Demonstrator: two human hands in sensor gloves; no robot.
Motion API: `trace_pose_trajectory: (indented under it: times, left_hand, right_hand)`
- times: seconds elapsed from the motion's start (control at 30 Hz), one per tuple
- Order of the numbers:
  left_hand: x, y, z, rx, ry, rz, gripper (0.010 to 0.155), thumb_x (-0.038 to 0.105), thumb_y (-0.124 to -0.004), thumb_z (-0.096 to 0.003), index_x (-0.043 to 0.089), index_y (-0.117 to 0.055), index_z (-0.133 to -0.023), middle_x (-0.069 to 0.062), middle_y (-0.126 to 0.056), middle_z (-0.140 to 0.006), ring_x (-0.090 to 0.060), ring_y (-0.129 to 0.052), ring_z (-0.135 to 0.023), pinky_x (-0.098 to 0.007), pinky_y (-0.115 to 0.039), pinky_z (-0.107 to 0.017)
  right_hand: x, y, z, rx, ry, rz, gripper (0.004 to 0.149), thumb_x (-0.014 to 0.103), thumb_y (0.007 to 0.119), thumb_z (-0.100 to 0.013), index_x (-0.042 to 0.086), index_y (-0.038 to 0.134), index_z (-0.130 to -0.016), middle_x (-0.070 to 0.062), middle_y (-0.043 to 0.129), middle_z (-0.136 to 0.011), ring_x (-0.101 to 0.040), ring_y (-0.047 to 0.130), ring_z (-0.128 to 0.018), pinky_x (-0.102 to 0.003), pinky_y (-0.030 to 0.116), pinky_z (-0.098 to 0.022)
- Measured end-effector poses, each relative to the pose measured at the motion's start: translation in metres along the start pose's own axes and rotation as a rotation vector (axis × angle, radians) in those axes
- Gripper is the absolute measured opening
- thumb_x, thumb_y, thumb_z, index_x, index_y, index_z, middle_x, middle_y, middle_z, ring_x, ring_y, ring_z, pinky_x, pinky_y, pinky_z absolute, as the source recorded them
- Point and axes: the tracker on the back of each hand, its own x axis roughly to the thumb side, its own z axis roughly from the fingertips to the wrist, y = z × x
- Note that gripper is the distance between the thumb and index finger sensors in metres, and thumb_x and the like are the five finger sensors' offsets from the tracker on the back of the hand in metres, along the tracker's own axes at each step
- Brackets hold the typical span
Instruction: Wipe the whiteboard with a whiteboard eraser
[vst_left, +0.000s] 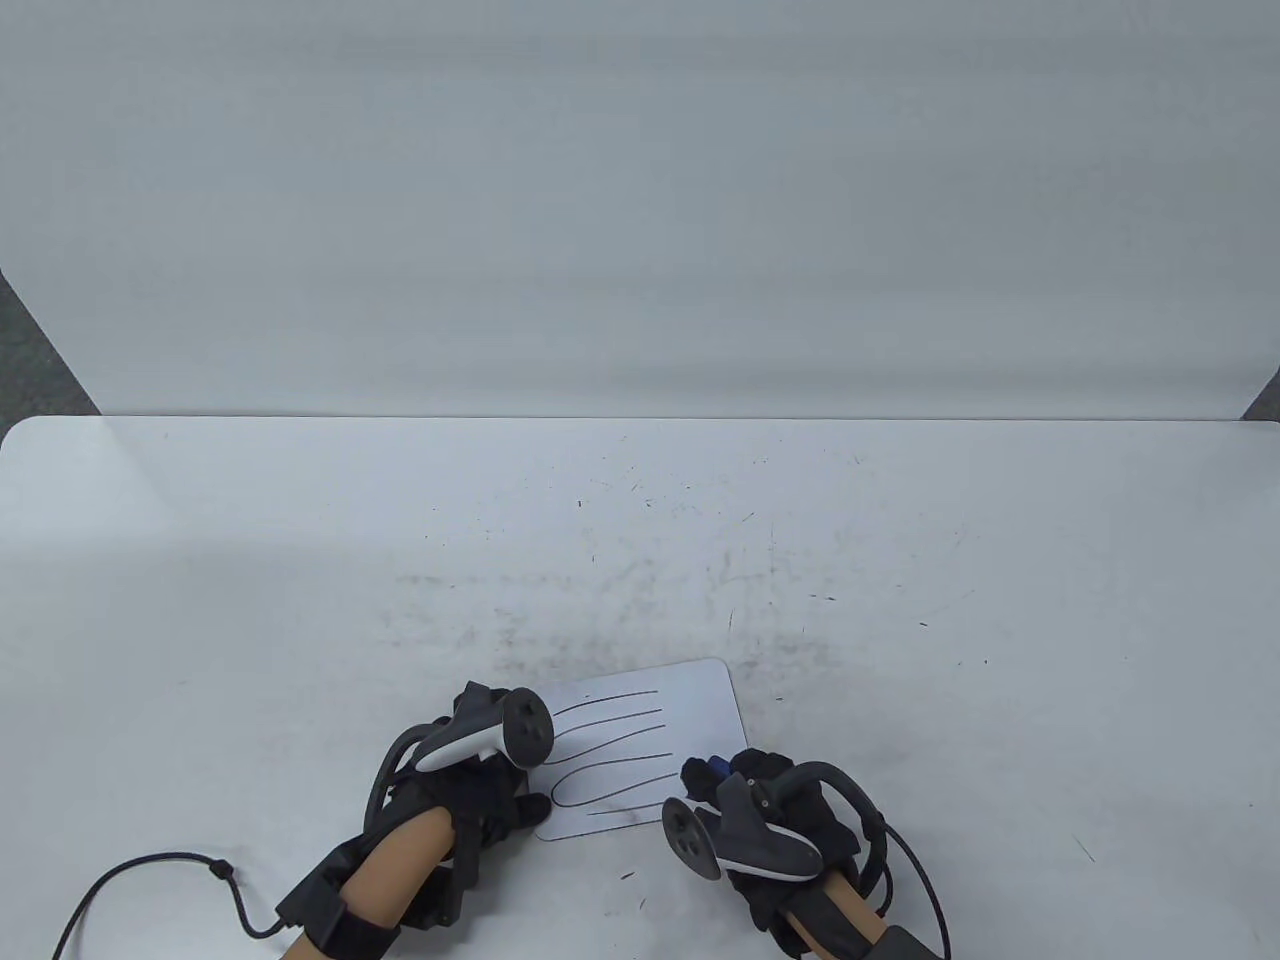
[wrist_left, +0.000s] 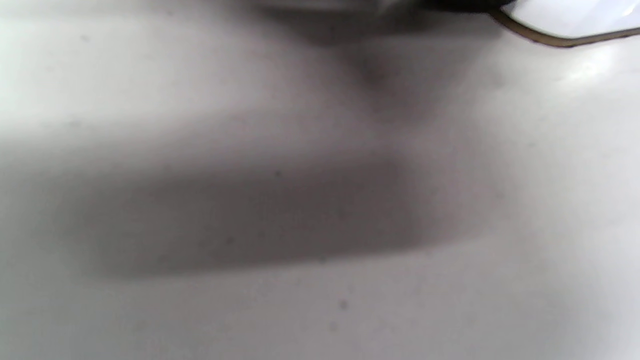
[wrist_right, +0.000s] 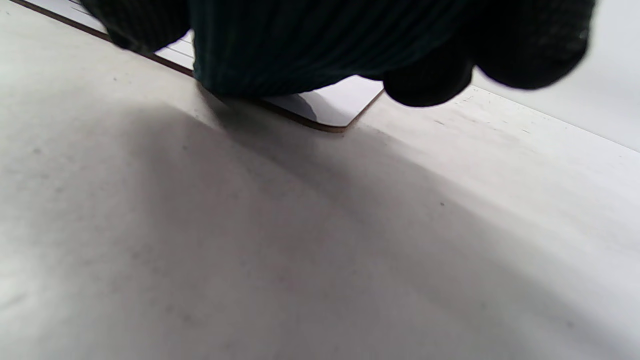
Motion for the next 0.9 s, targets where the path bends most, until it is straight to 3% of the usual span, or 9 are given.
trace_pose_trajectory:
  times: [0.17,0.6,0.73,0.9]
  left_hand:
    - [0.000,0.000,0.000,-0.003,0.004,-0.008,0.093,0.049,-0.054,-0.0416,0.017,0.014,-0.096,-0.018,0.020,-0.102,-0.052,0.015,-0.095,-0.068,-0.008,-0.071]
    - [0.000,0.000,0.000,-0.004,0.000,-0.009,0.093,0.049,-0.054,-0.0416,0.017,0.014,-0.096,-0.017,0.021,-0.101,-0.052,0.015,-0.095,-0.068,-0.007,-0.070]
    - [0.001,0.000,0.000,-0.001,0.004,-0.021,0.093,0.049,-0.054,-0.0413,0.016,0.014,-0.096,-0.018,0.020,-0.101,-0.053,0.014,-0.095,-0.069,-0.008,-0.071]
    - [0.001,0.000,0.000,0.001,0.006,-0.020,0.093,0.049,-0.054,-0.0411,0.017,0.014,-0.096,-0.018,0.020,-0.102,-0.053,0.014,-0.095,-0.069,-0.008,-0.071]
  right_hand:
    - [-0.003,-0.005,-0.022,0.008,0.010,-0.027,0.065,0.050,0.069,-0.036,0.032,0.050,-0.095,-0.025,0.069,-0.088,-0.041,0.082,-0.061,-0.047,0.080,-0.032]
    - [-0.010,-0.024,-0.122,-0.021,0.078,-0.045,0.064,0.049,0.069,-0.035,0.033,0.050,-0.094,-0.024,0.070,-0.088,-0.041,0.083,-0.060,-0.047,0.081,-0.032]
    - [-0.010,-0.026,-0.129,-0.019,0.084,-0.050,0.064,0.049,0.069,-0.035,0.033,0.050,-0.094,-0.024,0.070,-0.088,-0.041,0.083,-0.060,-0.047,0.081,-0.032]
    - [-0.006,-0.022,-0.113,-0.025,0.064,-0.028,0.064,0.050,0.069,-0.036,0.033,0.050,-0.095,-0.025,0.069,-0.088,-0.041,0.083,-0.060,-0.046,0.081,-0.032]
